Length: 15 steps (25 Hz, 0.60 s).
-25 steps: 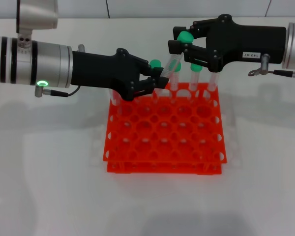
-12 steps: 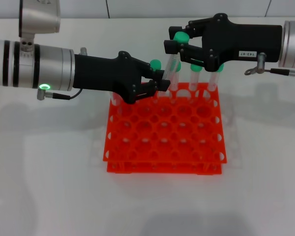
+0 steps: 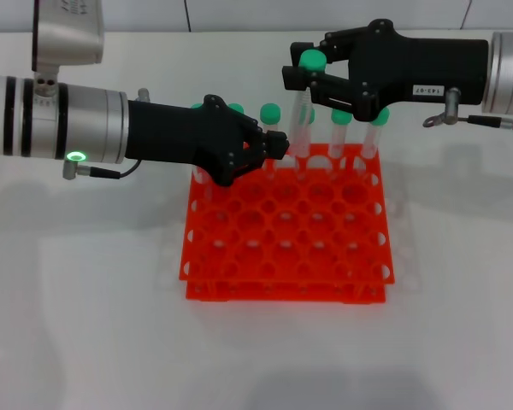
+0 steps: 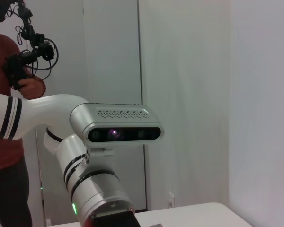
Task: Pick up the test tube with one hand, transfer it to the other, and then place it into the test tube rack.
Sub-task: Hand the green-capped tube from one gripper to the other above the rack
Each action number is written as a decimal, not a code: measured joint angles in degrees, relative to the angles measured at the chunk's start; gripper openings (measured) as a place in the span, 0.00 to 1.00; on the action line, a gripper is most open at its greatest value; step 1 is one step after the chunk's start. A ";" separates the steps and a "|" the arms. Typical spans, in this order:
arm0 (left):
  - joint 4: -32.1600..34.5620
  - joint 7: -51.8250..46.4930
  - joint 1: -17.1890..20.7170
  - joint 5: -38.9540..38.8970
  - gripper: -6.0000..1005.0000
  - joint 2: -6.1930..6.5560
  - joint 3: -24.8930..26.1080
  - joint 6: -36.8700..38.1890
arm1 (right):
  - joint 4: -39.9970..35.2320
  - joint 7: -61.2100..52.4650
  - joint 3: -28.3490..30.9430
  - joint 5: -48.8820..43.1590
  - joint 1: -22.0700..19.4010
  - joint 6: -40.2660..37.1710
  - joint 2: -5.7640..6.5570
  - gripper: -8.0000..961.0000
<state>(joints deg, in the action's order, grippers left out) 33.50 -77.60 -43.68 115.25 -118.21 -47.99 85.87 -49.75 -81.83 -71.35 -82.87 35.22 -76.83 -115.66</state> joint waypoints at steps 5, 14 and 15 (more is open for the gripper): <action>0.19 0.00 0.05 -0.06 0.07 -0.12 0.00 0.00 | 0.00 0.00 -0.02 0.00 0.02 -0.04 0.00 0.28; 0.31 -0.46 0.24 -0.09 0.17 -0.27 0.11 -0.69 | 0.00 0.00 -0.02 -0.01 0.01 0.00 0.00 0.28; 0.35 -0.70 0.27 -0.13 0.19 -0.27 0.28 -0.75 | 0.00 0.00 -0.02 0.00 0.00 0.03 0.00 0.28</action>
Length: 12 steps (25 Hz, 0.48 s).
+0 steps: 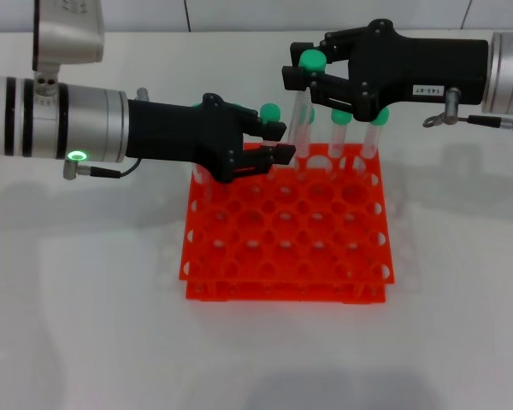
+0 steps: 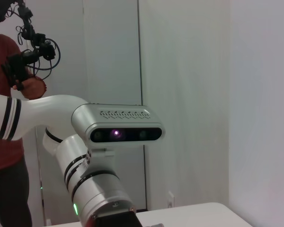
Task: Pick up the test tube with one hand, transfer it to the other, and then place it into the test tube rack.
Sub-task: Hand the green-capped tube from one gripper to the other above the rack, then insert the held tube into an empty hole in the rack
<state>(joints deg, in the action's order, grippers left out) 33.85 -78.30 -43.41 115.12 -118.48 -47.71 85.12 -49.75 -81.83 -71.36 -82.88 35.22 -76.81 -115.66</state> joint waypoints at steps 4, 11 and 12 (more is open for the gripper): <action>0.25 -1.18 0.23 -0.73 0.28 0.00 0.19 -0.67 | 0.00 0.00 0.00 0.00 -0.02 0.06 0.00 0.28; 3.48 -3.12 1.29 -0.87 0.51 -0.24 -0.02 -0.61 | 0.00 0.00 0.00 0.00 -0.22 0.15 0.01 0.28; 4.76 -3.94 1.81 -0.85 0.55 -0.25 -0.09 -0.45 | 0.00 0.00 0.00 0.00 -0.24 0.17 0.00 0.28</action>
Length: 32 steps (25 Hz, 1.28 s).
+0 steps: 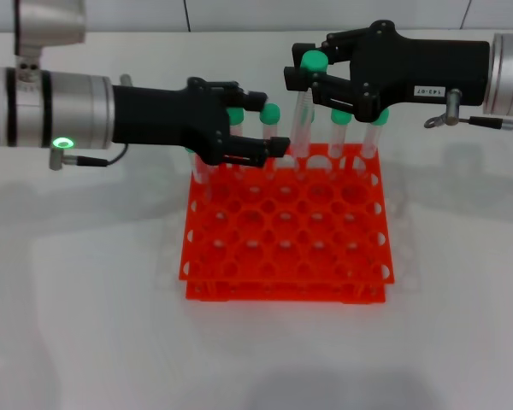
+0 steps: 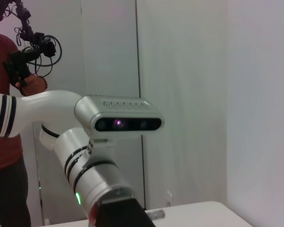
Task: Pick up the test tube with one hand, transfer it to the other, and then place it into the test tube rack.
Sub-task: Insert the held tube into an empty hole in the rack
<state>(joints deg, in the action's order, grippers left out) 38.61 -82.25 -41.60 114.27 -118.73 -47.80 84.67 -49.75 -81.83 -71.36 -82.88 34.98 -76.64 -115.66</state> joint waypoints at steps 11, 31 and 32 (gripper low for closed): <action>11.71 -9.48 4.98 0.29 0.87 -0.09 -0.20 3.09 | 0.01 0.05 0.00 0.00 -0.07 0.09 -0.04 0.28; 28.69 -21.55 12.33 10.85 0.87 2.52 0.18 17.48 | 0.19 0.38 -4.65 3.40 -0.45 3.01 -0.36 0.28; 29.29 -21.65 12.90 11.57 0.87 2.54 0.25 17.99 | 0.14 0.40 -4.99 3.54 -0.38 3.21 -0.36 0.28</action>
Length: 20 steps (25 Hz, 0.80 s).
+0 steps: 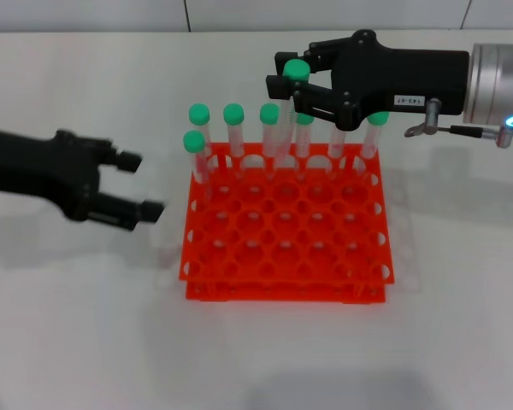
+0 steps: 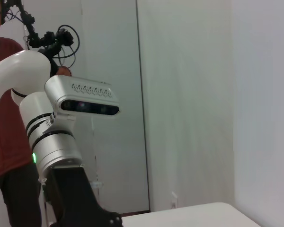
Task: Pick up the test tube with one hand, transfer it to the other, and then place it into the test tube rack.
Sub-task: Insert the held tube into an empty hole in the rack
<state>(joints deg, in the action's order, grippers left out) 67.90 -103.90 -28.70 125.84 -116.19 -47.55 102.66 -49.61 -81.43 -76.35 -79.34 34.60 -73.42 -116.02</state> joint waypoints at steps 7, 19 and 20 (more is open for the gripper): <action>2.47 0.91 4.21 1.77 0.87 0.29 0.13 0.31 | -0.11 0.08 -3.81 2.91 0.04 2.63 -0.07 0.28; 3.33 4.00 5.98 2.21 0.87 0.44 1.70 -1.38 | -0.14 0.09 -7.66 5.32 0.25 6.57 -0.07 0.28; 3.33 4.17 6.00 2.23 0.87 0.38 1.70 -1.75 | -0.11 0.09 -7.68 5.32 0.25 6.69 -0.08 0.28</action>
<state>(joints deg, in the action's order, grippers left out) 71.23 -99.73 -22.70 128.07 -115.81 -45.85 100.90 -49.72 -81.34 -84.03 -74.01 34.85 -66.73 -116.10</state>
